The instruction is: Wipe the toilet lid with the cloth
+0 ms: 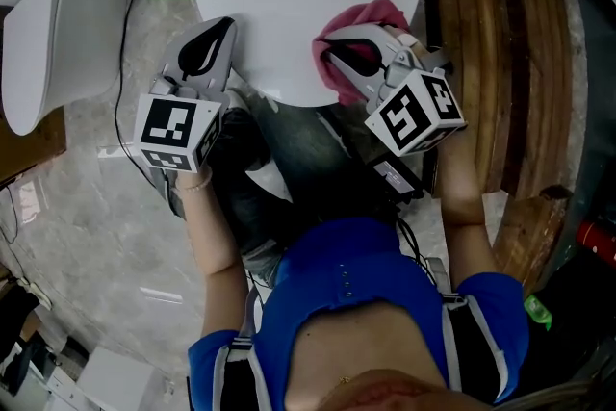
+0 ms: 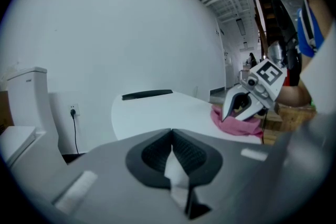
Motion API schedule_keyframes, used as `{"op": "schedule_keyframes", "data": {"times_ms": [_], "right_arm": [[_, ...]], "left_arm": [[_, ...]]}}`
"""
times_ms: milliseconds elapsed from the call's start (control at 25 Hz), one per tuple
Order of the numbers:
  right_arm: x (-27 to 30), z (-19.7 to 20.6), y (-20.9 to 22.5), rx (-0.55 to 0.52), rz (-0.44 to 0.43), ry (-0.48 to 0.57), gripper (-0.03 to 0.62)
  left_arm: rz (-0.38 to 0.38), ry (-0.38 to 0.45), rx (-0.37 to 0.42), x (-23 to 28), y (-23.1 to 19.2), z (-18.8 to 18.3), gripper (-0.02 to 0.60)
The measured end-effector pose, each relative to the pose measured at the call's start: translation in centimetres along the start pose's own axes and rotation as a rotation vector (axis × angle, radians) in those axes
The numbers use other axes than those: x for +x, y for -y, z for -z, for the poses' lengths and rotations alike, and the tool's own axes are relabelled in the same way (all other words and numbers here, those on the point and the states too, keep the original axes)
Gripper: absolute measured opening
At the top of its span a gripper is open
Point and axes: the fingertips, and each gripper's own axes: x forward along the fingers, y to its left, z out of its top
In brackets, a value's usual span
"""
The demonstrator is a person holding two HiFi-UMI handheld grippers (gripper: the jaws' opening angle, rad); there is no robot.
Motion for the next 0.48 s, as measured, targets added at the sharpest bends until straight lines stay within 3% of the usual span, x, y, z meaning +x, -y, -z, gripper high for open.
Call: {"op": "schedule_keyframes", "data": {"times_ms": [480], "right_arm": [[2.3,-3.2,-2.3,-0.084,-0.042,0.026,0.008]], "left_arm": [[-0.006,0.018,-0.01,0.3,0.2,-0.6,0.003]]}}
